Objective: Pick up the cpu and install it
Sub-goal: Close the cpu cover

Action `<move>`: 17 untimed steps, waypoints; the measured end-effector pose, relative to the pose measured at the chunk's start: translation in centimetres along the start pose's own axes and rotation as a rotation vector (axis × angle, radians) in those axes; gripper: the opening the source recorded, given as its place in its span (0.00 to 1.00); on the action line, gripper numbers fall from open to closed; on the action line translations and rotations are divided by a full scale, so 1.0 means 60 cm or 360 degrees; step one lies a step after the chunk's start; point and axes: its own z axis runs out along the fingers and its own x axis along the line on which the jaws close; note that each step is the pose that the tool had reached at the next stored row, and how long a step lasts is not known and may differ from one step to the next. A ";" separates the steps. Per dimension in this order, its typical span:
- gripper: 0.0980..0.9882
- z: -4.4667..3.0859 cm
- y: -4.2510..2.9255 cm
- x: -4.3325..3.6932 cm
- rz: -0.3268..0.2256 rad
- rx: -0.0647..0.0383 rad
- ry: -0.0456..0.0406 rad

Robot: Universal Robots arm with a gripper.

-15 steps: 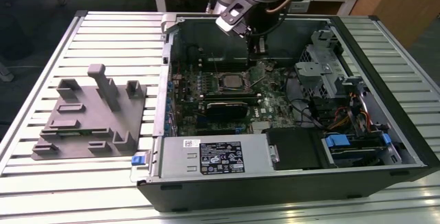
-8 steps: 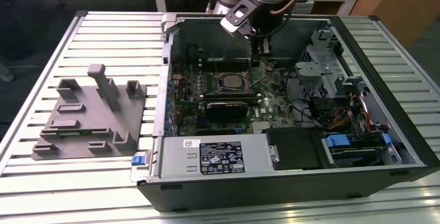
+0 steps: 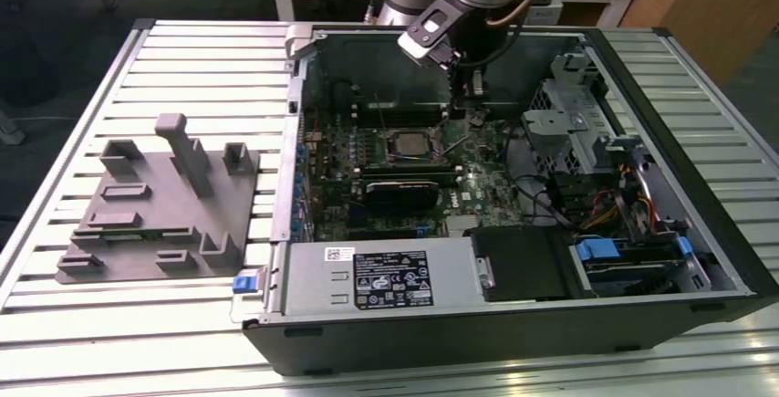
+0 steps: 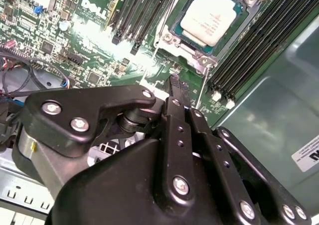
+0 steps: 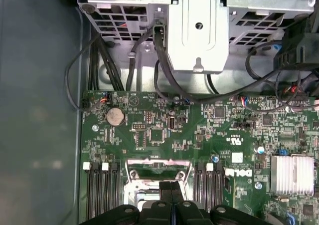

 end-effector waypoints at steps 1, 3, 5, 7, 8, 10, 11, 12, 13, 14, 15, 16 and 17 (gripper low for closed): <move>0.01 0.000 0.001 0.000 0.0000 0.0000 0.0000; 0.01 0.001 0.005 0.000 0.0000 0.0000 0.0000; 0.01 0.002 0.009 0.001 0.0000 0.0000 0.0000; 0.01 0.003 0.013 0.001 0.0000 0.0000 0.0000; 0.01 0.004 0.015 0.001 0.0000 0.0000 0.0000; 0.01 0.005 0.020 0.002 0.0000 0.0000 0.0000; 0.01 0.005 0.022 0.002 0.0000 0.0000 0.0000; 0.01 0.006 0.025 0.003 0.0000 0.0000 0.0000; 0.01 0.006 0.027 0.003 0.0000 0.0000 0.0000; 0.01 0.006 0.029 0.004 0.0000 0.0000 0.0000; 0.01 0.006 0.031 0.005 0.0000 0.0000 0.0000; 0.01 0.007 0.033 0.006 0.0000 0.0000 0.0000; 0.01 0.007 0.036 0.007 0.0000 0.0000 0.0000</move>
